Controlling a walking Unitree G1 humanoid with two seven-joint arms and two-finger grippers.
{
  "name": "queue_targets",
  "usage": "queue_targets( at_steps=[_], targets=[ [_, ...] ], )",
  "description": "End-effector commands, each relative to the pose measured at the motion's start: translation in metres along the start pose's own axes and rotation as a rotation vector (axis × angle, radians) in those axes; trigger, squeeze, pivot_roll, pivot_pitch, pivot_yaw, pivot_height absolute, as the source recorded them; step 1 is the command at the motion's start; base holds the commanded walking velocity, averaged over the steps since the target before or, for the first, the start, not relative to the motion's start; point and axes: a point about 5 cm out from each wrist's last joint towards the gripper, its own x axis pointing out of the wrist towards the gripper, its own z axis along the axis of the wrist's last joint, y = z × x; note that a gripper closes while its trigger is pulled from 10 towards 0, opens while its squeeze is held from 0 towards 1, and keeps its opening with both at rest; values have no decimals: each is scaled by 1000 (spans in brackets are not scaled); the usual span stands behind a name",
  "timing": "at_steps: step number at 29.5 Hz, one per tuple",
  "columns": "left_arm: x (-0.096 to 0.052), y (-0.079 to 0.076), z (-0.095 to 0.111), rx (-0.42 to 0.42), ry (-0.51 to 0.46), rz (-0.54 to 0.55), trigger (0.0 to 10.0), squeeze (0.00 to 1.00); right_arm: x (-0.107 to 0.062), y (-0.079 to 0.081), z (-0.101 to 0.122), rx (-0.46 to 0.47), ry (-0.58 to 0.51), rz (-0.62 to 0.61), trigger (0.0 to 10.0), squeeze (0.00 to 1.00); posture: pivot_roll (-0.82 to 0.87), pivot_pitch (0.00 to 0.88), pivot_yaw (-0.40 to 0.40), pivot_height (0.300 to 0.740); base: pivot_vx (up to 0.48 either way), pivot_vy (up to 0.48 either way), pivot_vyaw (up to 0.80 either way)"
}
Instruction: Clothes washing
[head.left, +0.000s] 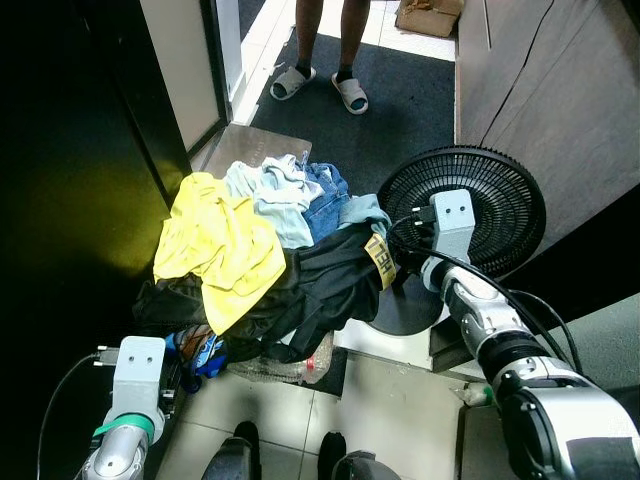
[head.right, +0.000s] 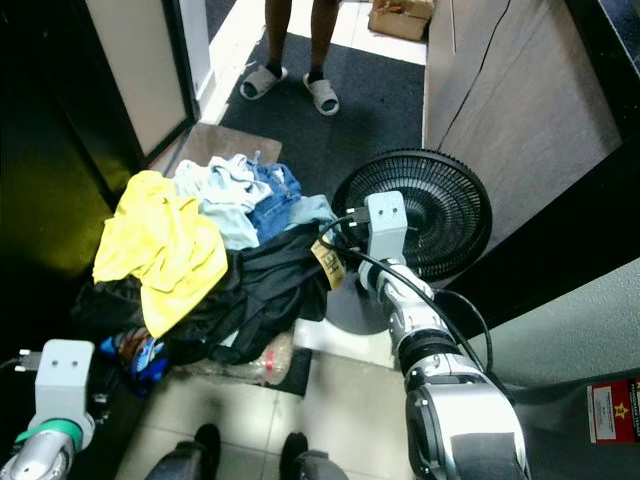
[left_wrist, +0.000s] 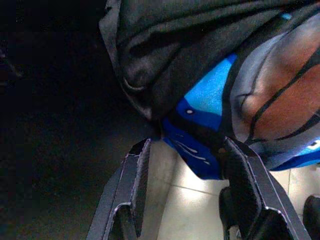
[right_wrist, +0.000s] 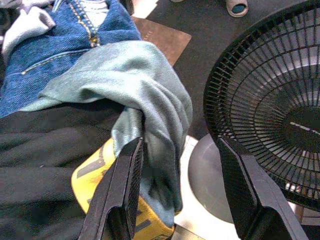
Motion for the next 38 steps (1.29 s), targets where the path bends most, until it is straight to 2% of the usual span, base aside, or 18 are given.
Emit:
queue_targets(
  at_steps=[1, 9, 17, 18, 20, 21, 38],
  targets=[
    [-8, 0, -15, 1, 65, 4, 10000, 0, -2, 5, -12, 6, 40, 18, 10000, 0, 228, 383, -66, 740, 0, 0, 0],
    [-15, 4, -20, -3, 83, 25, 10000, 0, 0, 26, -20, 17, 54, 90, 10000, 0, 235, 382, -75, 740, 0, 0, 0],
    [-16, 3, -19, -2, 88, 26, 10000, 0, 0, 26, -23, 15, 69, 84, 10000, 0, 238, 382, -75, 740, 0, 0, 0],
    [-17, 3, -19, -2, 88, 26, 10000, 0, -1, 25, -24, 9, 76, 79, 3725, 0, 239, 384, -76, 740, 0, 0, 0],
    [-17, 3, -19, -1, 89, 26, 10000, 0, -2, 24, -26, 4, 82, 75, 3725, 0, 239, 384, -76, 740, 0, 0, 0],
    [-17, 3, -19, -1, 90, 27, 10000, 0, -2, 24, -27, 5, 84, 75, 0, 0, 240, 385, -76, 740, 0, 0, 0],
    [-17, 4, -21, 2, 104, 31, 10000, 0, -2, 19, -23, 53, 60, 62, 0, 0, 234, 381, -71, 740, 0, 0, 0]
  ],
)
